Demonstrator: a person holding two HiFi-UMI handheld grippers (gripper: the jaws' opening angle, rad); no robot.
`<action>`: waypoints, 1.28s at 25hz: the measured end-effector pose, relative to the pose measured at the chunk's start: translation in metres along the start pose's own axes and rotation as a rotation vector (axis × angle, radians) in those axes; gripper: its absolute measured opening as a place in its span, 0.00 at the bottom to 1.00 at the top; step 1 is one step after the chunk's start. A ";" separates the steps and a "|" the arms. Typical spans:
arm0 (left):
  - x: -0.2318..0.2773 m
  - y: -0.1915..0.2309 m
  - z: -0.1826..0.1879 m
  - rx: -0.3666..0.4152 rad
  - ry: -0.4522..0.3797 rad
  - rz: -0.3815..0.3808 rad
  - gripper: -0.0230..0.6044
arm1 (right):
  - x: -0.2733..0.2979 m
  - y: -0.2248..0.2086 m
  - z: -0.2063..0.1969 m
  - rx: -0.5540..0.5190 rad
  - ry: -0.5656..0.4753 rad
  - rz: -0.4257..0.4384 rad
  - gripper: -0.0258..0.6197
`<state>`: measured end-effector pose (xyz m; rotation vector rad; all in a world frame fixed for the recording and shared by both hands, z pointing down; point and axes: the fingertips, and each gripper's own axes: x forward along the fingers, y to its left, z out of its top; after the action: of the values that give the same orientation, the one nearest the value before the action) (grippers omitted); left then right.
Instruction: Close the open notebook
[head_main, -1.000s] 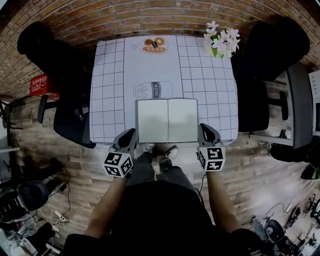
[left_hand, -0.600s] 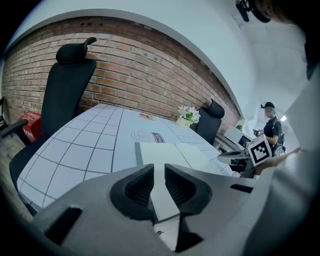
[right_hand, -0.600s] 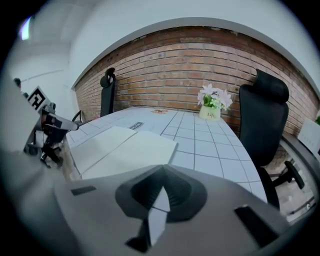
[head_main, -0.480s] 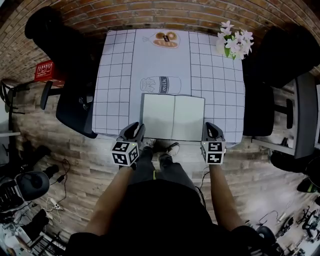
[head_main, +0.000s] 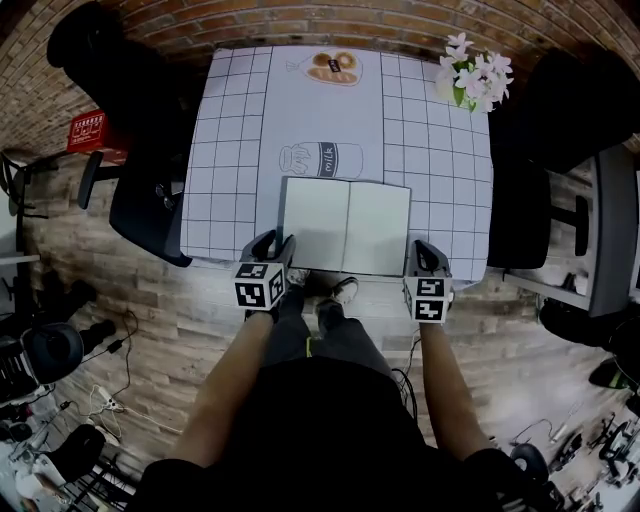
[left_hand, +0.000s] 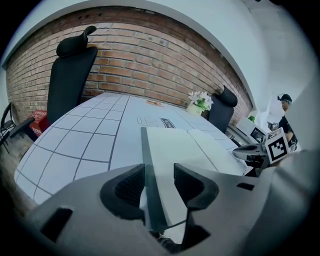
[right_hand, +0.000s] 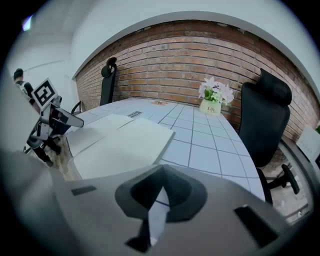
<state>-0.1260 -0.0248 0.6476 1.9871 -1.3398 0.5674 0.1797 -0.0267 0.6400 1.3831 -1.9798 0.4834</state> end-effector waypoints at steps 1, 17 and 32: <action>0.001 0.001 -0.001 0.000 0.005 0.007 0.31 | 0.001 0.000 0.000 -0.002 0.000 0.001 0.06; 0.009 -0.004 -0.008 0.051 0.058 0.051 0.35 | 0.008 0.001 -0.007 -0.014 0.017 0.000 0.06; -0.001 0.007 -0.002 -0.114 0.006 0.046 0.11 | 0.008 0.008 -0.006 -0.019 0.022 0.002 0.06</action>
<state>-0.1326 -0.0249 0.6503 1.8663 -1.3859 0.5062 0.1719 -0.0258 0.6504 1.3586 -1.9640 0.4777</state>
